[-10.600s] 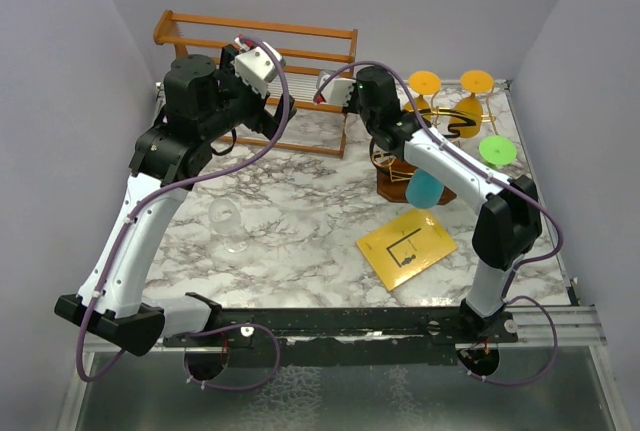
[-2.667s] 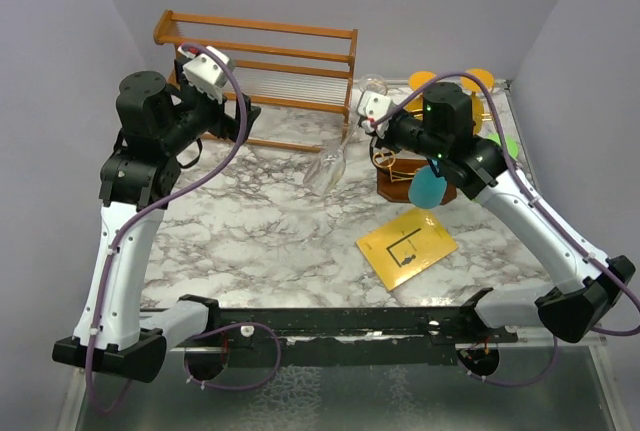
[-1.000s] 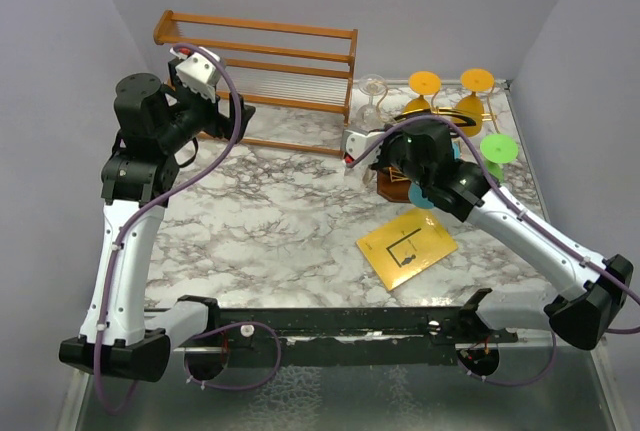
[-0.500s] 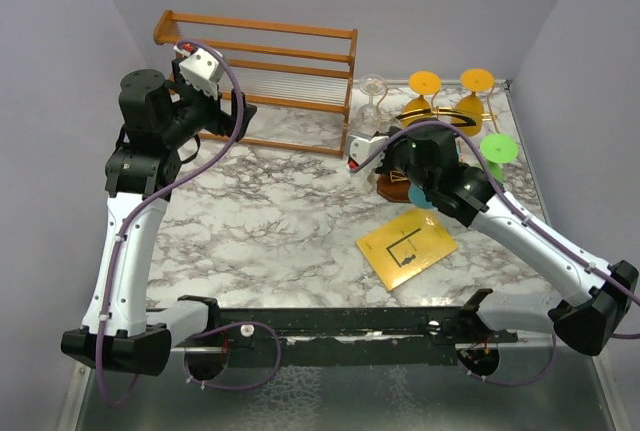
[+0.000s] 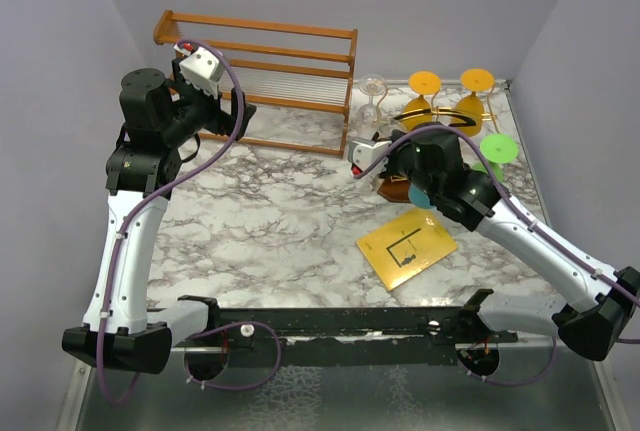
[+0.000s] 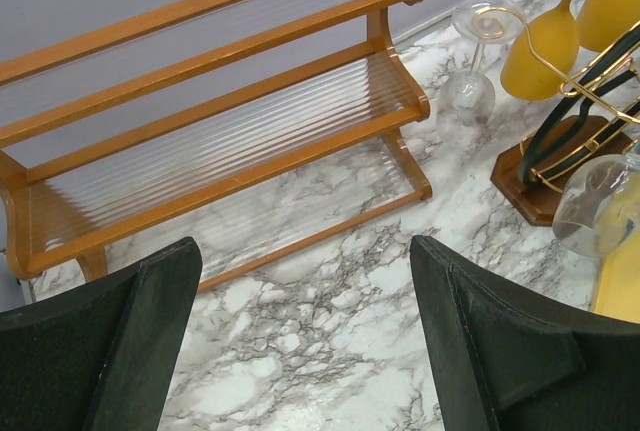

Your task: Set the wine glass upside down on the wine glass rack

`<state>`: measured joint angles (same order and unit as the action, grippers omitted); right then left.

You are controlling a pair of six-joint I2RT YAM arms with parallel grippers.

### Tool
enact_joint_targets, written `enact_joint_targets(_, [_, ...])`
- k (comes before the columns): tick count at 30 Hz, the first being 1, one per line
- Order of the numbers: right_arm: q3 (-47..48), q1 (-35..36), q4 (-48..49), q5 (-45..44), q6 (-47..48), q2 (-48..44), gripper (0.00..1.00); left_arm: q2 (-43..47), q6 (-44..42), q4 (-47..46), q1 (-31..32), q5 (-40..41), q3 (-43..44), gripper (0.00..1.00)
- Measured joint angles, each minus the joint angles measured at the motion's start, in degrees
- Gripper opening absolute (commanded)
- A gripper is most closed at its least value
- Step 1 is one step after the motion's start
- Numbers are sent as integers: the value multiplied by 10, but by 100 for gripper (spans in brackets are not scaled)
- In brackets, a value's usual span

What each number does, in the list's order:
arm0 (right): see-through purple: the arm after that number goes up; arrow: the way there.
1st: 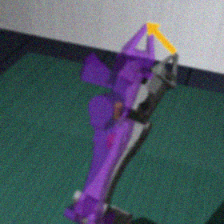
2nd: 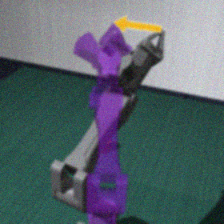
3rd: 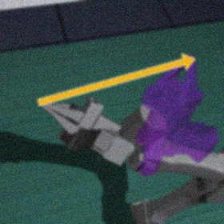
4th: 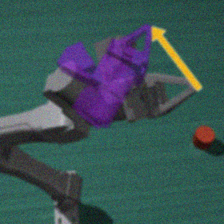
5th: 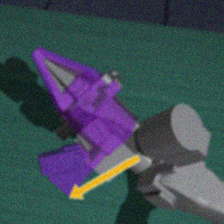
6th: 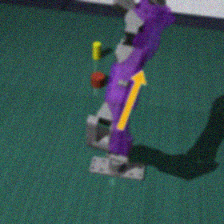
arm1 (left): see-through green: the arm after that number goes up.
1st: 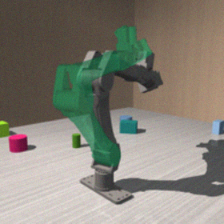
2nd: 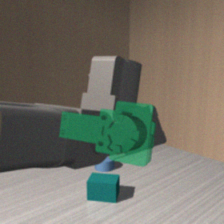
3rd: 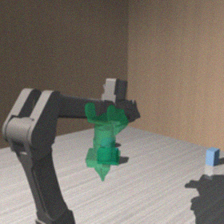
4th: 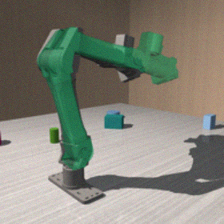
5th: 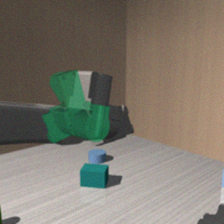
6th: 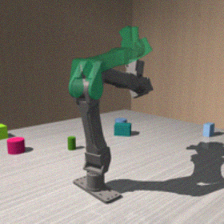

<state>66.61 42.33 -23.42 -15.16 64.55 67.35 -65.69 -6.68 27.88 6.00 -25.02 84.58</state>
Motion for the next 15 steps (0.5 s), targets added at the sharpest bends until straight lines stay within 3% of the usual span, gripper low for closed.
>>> enact_joint_targets(15, [-2,0,-49,17,8,-26,1,0,-2,-1,-1,0,0,88])
